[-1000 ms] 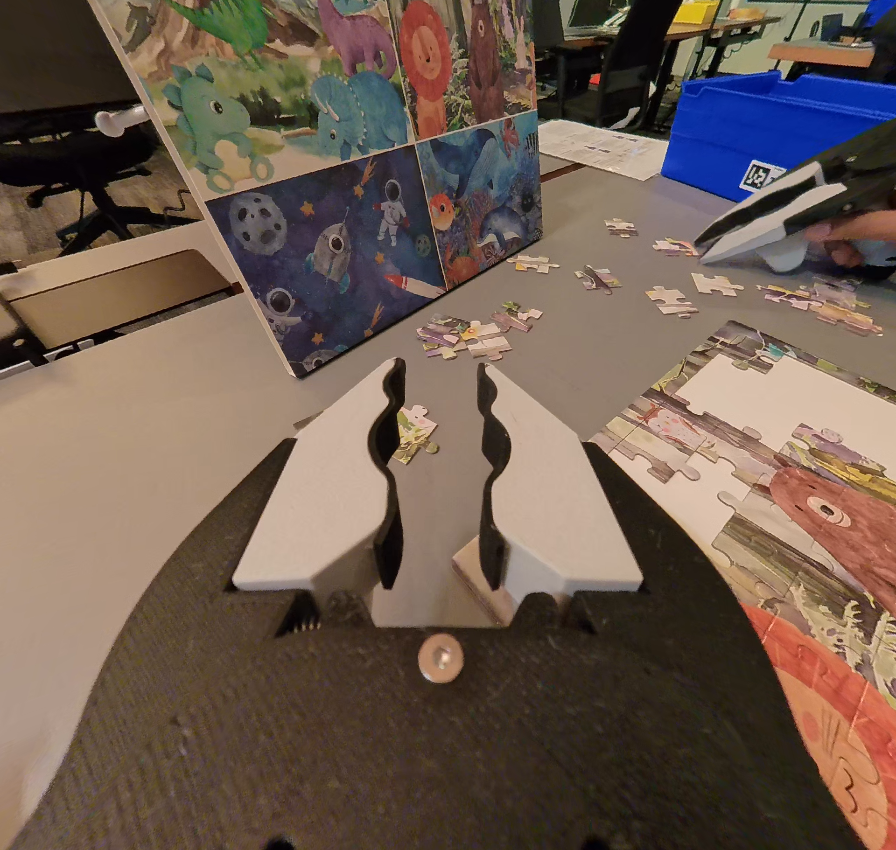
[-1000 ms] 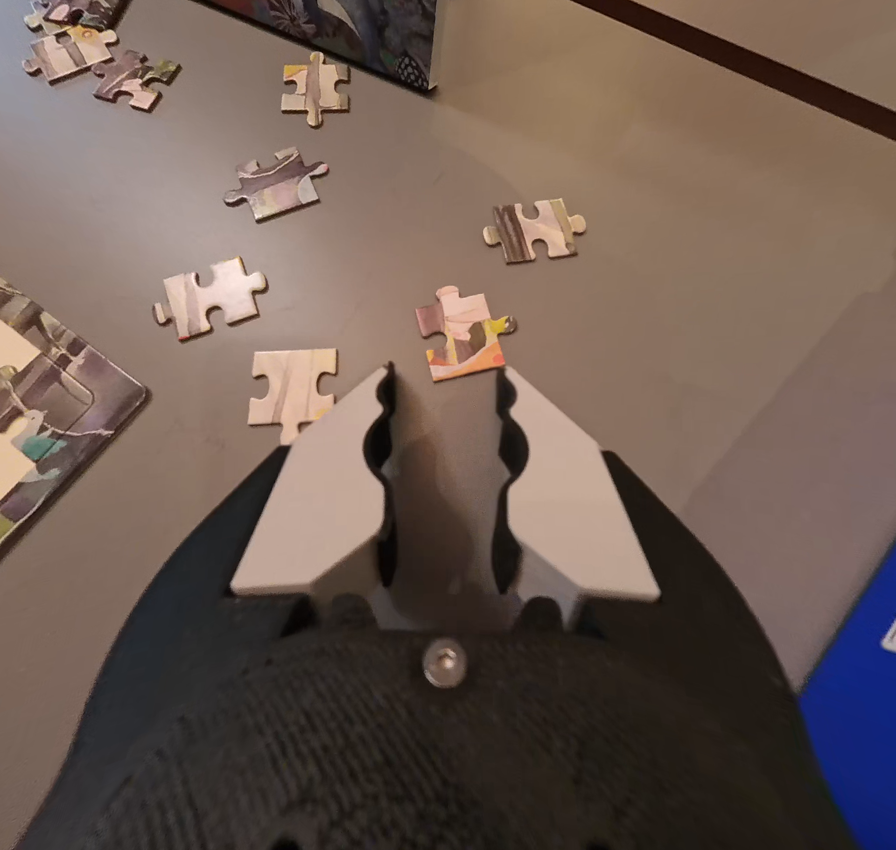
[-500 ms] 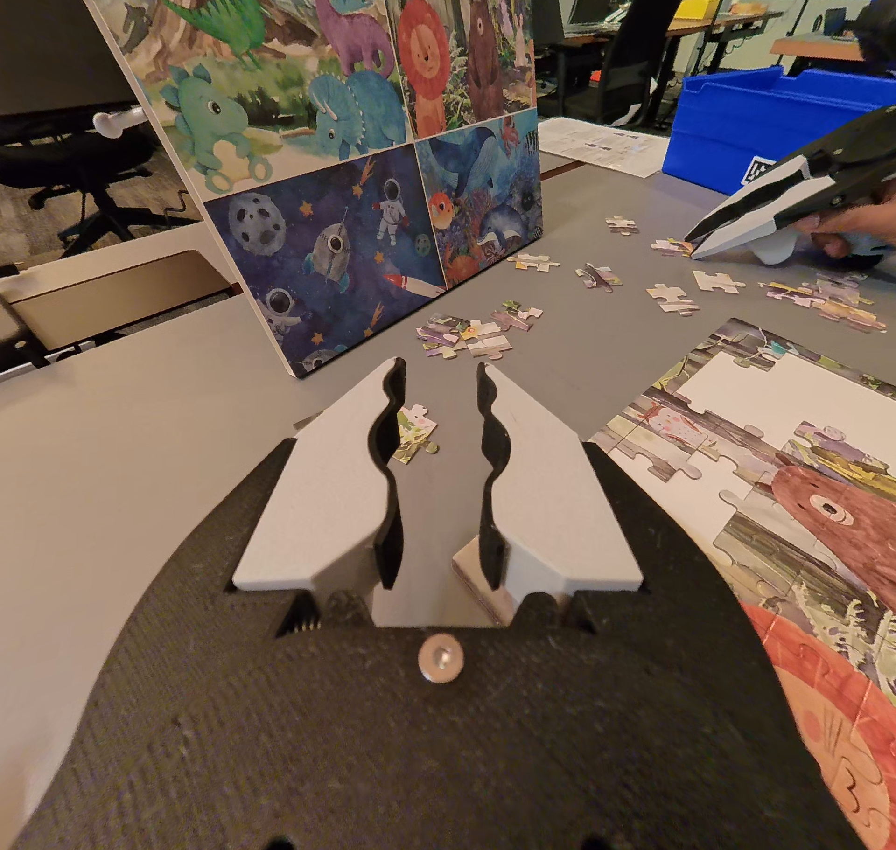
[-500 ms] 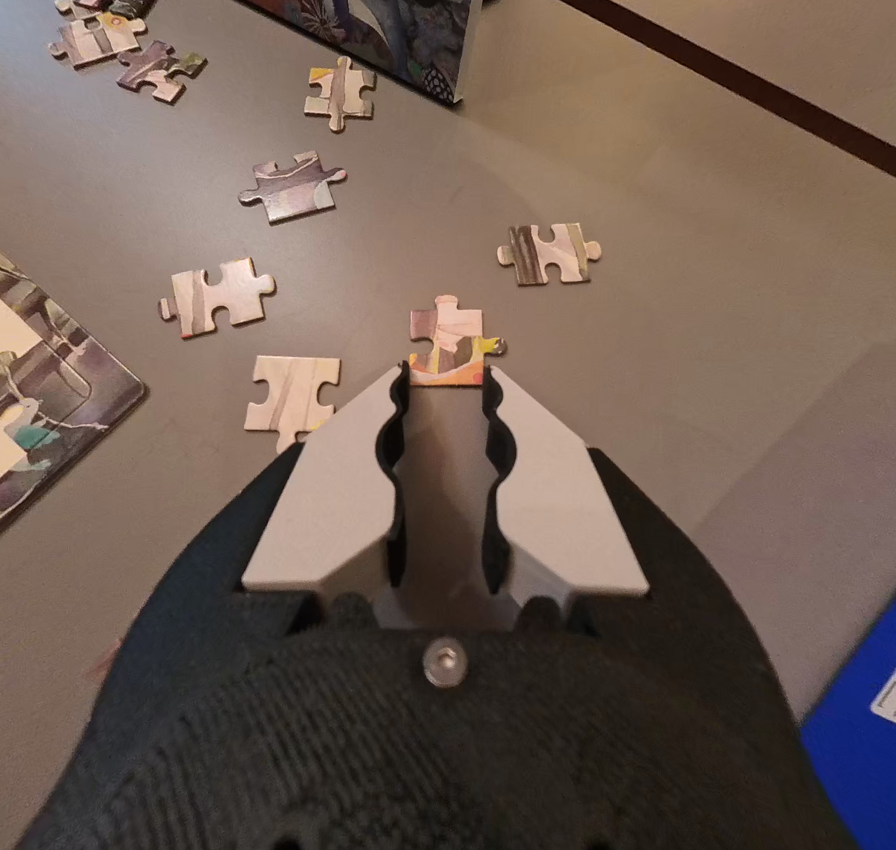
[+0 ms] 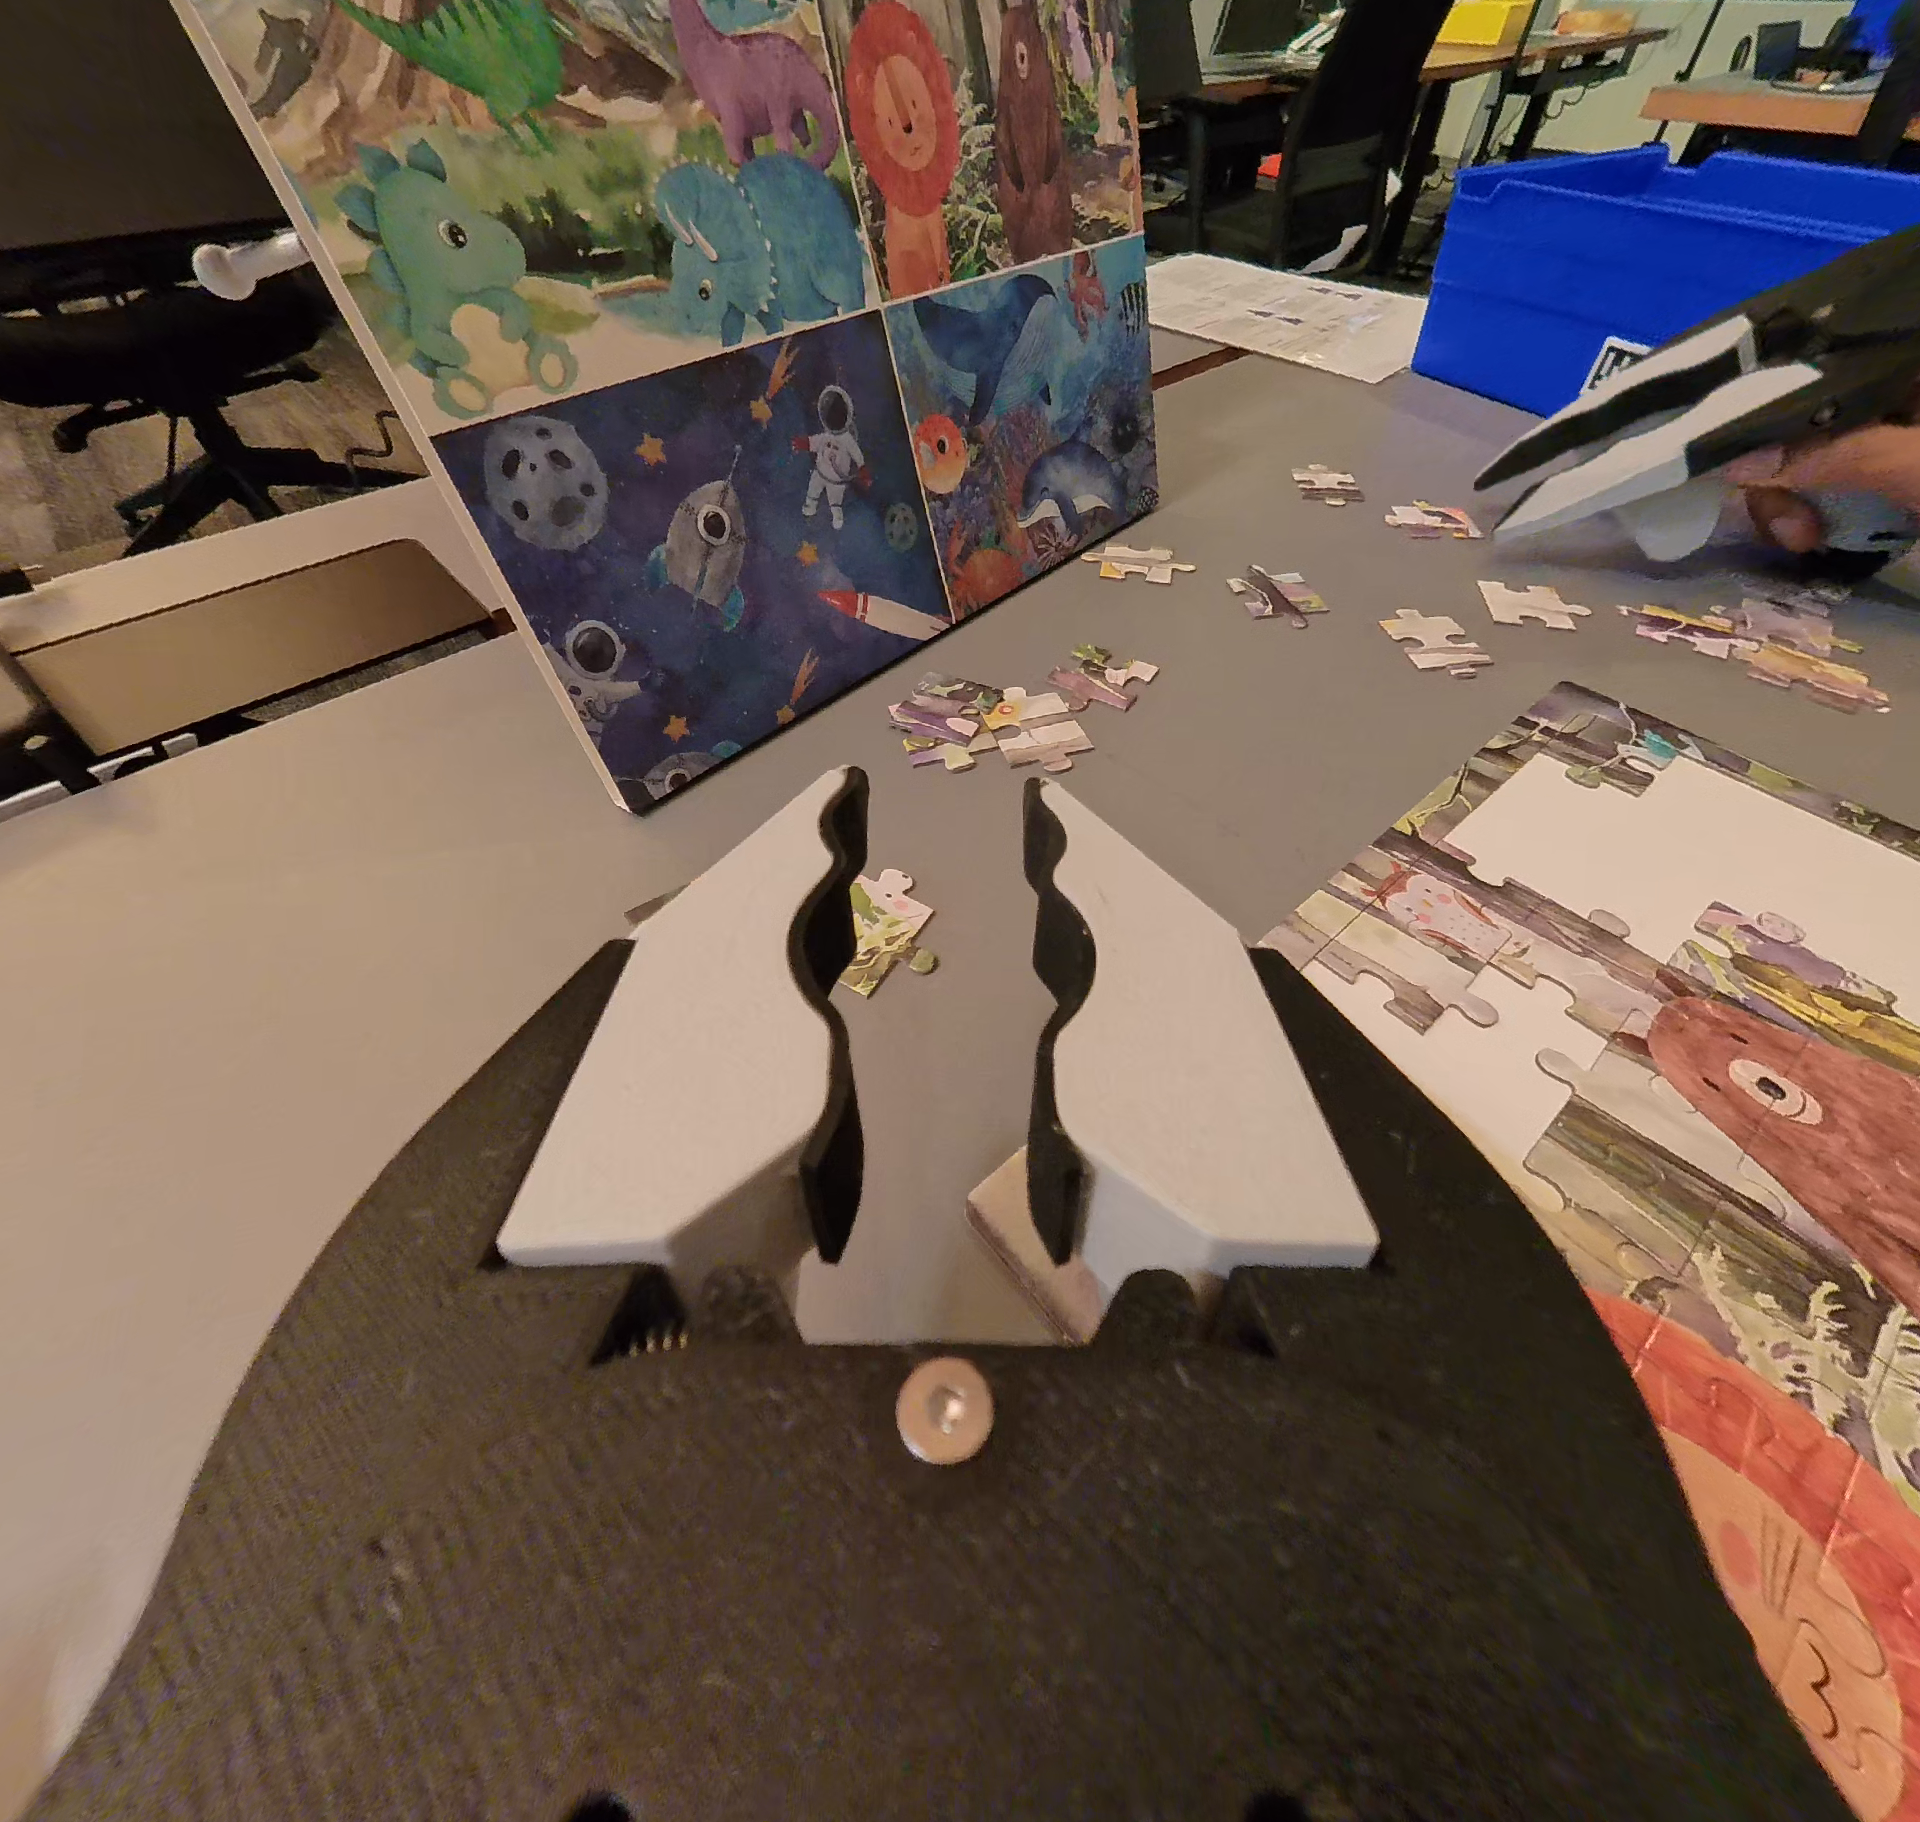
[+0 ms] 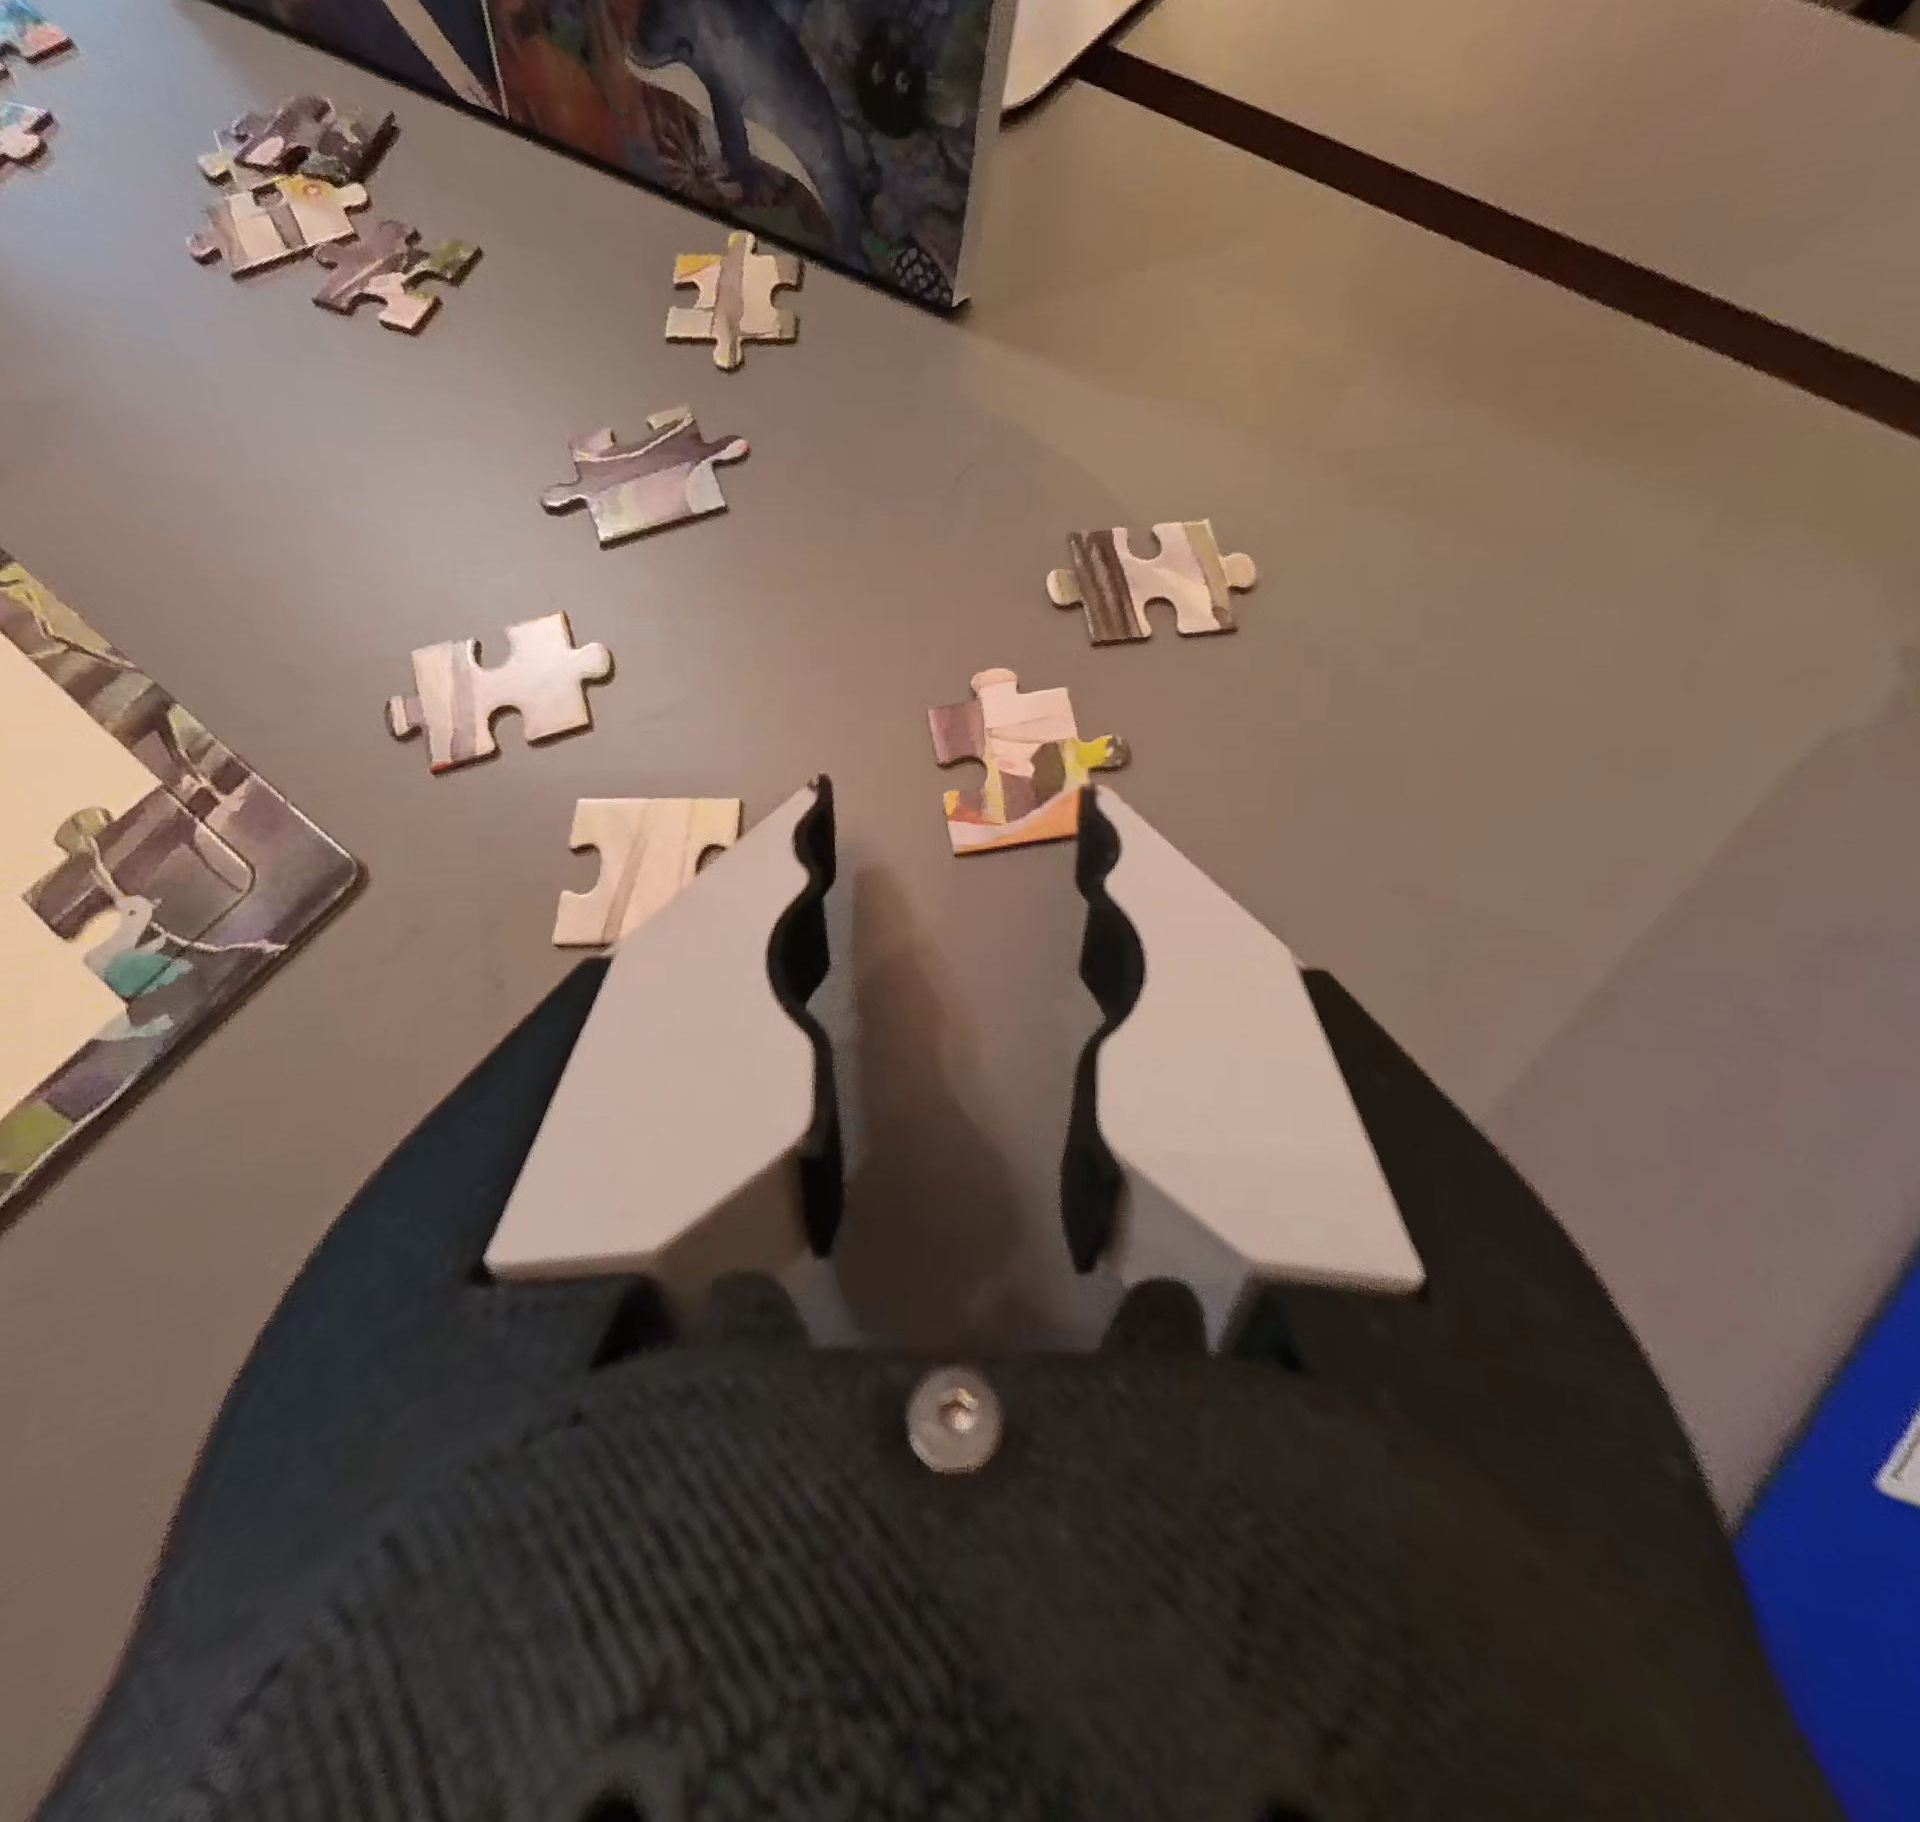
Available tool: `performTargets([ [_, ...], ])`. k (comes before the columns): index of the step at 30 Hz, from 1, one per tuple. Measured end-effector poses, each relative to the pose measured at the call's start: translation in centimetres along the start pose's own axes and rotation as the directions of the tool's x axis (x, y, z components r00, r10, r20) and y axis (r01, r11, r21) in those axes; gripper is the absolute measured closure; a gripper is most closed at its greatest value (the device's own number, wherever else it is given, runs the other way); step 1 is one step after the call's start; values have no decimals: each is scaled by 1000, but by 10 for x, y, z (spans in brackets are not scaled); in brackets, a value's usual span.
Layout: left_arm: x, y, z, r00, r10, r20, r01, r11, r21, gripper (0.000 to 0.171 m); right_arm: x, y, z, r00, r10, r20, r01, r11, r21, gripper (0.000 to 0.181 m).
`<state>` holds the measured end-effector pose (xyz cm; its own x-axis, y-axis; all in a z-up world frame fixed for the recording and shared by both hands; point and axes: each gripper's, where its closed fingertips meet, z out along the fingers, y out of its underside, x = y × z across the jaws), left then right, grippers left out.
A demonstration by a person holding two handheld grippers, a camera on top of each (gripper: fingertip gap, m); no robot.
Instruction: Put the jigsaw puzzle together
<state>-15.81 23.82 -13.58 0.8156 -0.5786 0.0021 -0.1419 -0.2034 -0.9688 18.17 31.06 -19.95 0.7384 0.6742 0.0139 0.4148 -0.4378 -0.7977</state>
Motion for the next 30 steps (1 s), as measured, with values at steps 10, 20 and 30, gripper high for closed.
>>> performTargets([
  [10,0,0,0,1000,4,0,-4,1000,-2,144,-16,11,6,996,-29,87,36,996,-76,181],
  [20,1,0,0,1000,5,0,-5,1000,-3,144,-15,3,7,989,126,71,-122,991,-50,134],
  [30,2,1,1,1000,15,-1,-15,1000,-11,144,-23,-6,28,998,49,-47,-53,995,-86,147],
])
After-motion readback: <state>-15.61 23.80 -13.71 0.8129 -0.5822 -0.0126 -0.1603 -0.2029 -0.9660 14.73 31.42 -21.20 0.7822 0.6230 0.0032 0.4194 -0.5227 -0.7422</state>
